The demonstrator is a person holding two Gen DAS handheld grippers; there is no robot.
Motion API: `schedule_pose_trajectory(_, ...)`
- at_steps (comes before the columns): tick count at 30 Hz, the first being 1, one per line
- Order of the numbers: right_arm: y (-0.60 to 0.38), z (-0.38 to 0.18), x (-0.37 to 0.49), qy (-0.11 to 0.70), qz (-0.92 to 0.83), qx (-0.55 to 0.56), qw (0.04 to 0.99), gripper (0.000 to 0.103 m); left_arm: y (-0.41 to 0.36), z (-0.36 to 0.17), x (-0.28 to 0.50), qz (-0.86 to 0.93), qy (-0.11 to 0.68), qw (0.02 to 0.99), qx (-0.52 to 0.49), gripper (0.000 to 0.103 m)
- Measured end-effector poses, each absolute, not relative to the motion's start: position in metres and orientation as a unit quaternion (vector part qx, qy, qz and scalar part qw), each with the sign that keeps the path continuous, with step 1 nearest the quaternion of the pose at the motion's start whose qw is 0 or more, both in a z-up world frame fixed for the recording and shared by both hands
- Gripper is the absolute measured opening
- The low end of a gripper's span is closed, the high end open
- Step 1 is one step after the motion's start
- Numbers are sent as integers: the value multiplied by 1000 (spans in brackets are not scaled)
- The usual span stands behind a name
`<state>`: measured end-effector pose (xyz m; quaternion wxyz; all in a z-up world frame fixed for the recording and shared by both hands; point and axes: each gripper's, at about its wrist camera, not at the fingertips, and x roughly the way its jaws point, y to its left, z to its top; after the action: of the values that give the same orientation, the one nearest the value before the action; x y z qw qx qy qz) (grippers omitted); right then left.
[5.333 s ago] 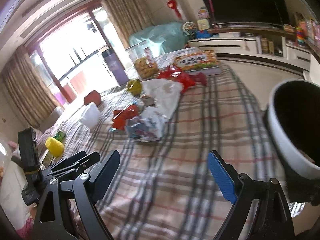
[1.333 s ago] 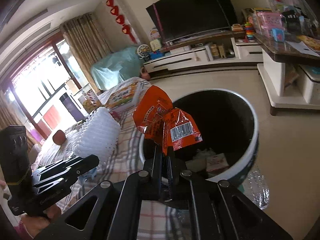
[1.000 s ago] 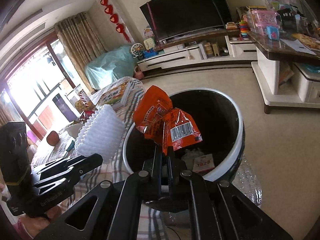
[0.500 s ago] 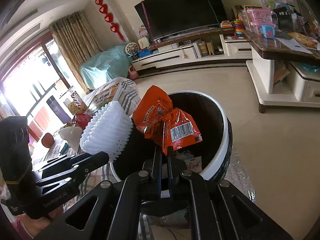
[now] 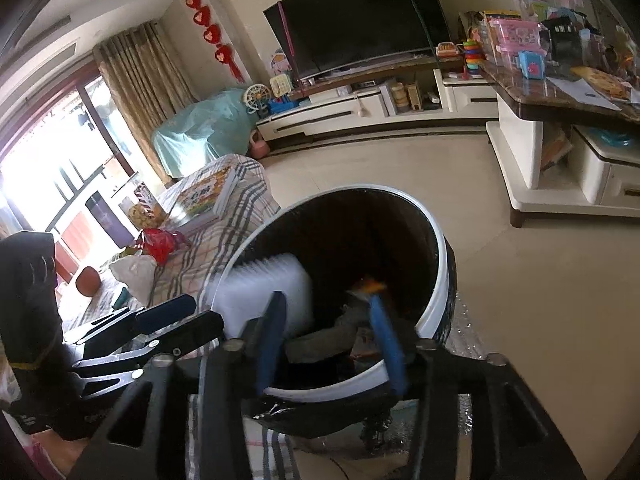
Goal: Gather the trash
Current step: 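Open both tools to drop the orange bag and foam sleeve into the bin, then move both open tools back toward the items on the bed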
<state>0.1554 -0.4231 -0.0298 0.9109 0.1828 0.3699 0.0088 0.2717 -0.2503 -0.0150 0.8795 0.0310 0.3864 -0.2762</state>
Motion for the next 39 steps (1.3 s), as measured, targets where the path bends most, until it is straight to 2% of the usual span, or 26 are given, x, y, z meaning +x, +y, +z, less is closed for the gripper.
schedule_pose_trajectory(4, -422, -28, 150, 360, 4, 186, 914, 67, -239, -14, 264, -269, 385, 883, 26, 53)
schedule_pose_trajectory(11, -408, -23, 144, 348, 7, 196, 917, 82, -198, -14, 236, -248, 377, 892, 5, 54)
schedule_pose_trajectory(22, -357, -23, 141, 349, 44, 191, 916, 86, -124, -12, 192, -206, 371, 905, -33, 54)
schedule_pose_trajectory(39, -255, -44, 151, 387, 135, 166, 897, 87, -22, -24, 161, -101, 394, 910, -78, 54)
